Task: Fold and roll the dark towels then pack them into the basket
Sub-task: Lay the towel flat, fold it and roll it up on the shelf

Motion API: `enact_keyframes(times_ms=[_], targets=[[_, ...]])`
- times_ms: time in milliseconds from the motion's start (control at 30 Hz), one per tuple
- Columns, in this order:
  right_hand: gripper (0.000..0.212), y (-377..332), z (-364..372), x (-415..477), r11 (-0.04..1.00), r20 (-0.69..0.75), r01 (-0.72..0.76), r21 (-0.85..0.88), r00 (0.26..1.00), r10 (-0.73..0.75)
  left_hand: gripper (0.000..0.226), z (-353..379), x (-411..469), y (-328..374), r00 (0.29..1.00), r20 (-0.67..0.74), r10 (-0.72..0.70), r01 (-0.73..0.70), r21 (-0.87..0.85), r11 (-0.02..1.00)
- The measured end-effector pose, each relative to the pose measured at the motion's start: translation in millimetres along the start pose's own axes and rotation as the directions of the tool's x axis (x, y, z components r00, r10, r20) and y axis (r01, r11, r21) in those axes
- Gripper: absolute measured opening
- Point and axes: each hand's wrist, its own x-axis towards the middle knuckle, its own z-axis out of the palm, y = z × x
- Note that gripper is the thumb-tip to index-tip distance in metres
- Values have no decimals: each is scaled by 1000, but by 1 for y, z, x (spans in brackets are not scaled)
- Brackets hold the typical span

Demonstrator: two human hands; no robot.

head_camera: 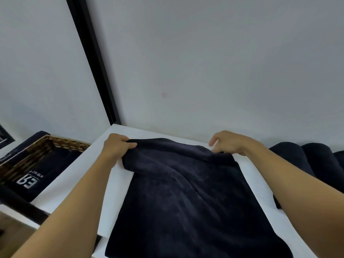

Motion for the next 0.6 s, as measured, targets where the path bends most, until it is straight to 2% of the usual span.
enact_keyframes(times_ms=[67, 133, 233, 300, 367, 500, 567, 600], targets=[[23, 0, -3, -9, 995, 101, -69, 76, 993, 61, 14, -1, -1, -1, 1000, -2, -3, 3, -5, 1000], [23, -4, -4, -16, 994, 166, -105, 30, 981, 98, 12, -2, -2, -3, 1000, -3, -8, 8, -17, 1000], [19, -9, 5, -21, 997, 203, -58, -49, 977, 67, 9, -2, -4, -4, 1000, -10, -14, 14, -27, 1000], [16, -12, 11, -24, 1000, 137, 10, 2, 990, -10, 7, -2, -5, -5, 1000, -12, -10, 9, -25, 1000], [13, -14, 13, -27, 996, 6, 91, 20, 996, -91, 7, -4, -7, -5, 1000, -17, -4, 4, -23, 1000], [7, -12, 3, -29, 982, -245, 190, -10, 952, -187, 9, -6, -9, -6, 1000, -27, 3, -4, -46, 999], [4, -11, -9, -29, 975, -306, 223, -20, 927, -219, 8, -8, -9, -3, 1000, -26, 7, -9, -72, 997], [9, -12, -16, -28, 971, -302, 229, -66, 923, -239, 5, -10, -9, 1, 1000, -21, 14, -16, -92, 996]])
